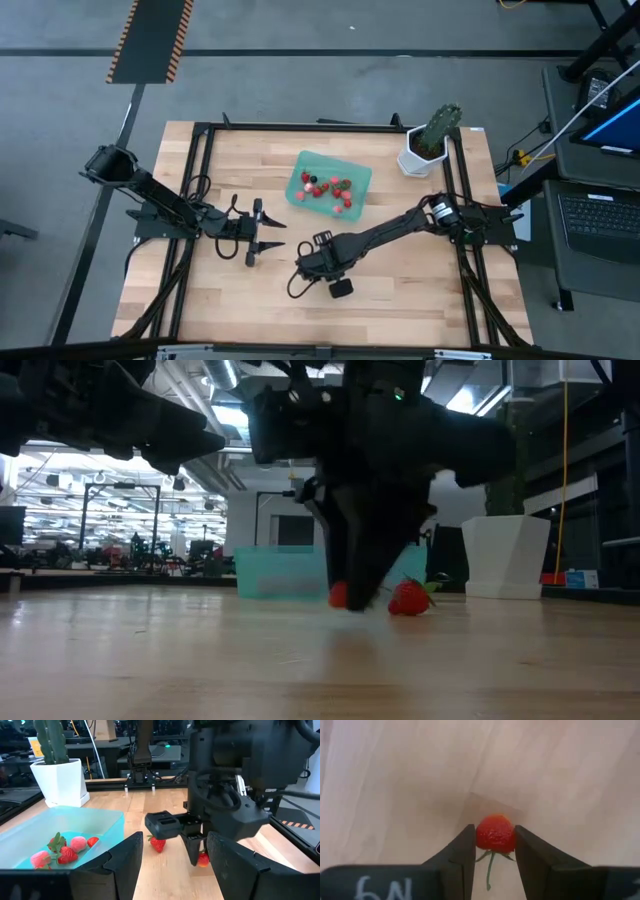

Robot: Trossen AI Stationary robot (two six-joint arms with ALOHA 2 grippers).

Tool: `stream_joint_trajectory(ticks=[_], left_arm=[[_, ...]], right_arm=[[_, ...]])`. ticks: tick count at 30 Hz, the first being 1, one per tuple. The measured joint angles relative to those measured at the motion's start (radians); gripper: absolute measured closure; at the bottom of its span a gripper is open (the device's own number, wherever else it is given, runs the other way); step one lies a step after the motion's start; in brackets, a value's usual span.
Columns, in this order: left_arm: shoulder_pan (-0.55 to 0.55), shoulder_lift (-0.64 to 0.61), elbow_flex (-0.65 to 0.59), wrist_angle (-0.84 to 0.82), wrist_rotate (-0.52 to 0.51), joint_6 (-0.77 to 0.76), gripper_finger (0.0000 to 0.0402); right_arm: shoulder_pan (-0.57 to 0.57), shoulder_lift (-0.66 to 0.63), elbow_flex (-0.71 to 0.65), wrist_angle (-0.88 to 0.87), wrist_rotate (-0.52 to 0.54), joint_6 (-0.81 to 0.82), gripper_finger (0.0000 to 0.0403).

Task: Pick and placing Produce into tupperware
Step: Put the red strawberry into the light blue bin

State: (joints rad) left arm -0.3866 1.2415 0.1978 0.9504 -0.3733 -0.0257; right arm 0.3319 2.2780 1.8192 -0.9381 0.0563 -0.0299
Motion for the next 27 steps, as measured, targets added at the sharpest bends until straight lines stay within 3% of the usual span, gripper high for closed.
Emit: stream_joint_trajectory(ticks=[17, 23, 27], left_arm=[[0.000, 0.000, 0.000, 0.000, -0.003, 0.002, 0.0186], [0.000, 0.000, 0.000, 0.000, -0.003, 0.002, 0.0186], [0.000, 0.000, 0.000, 0.000, -0.004, 0.002, 0.0186]], right_arm=[[-0.016, -0.167, 0.001, -0.064, 0.037, 0.050, 0.0288], [-0.016, -0.272, -0.057, -0.052, 0.078, 0.069, 0.0288], [-0.016, -0.366, -0.171, 0.008, 0.111, 0.128, 0.0288]])
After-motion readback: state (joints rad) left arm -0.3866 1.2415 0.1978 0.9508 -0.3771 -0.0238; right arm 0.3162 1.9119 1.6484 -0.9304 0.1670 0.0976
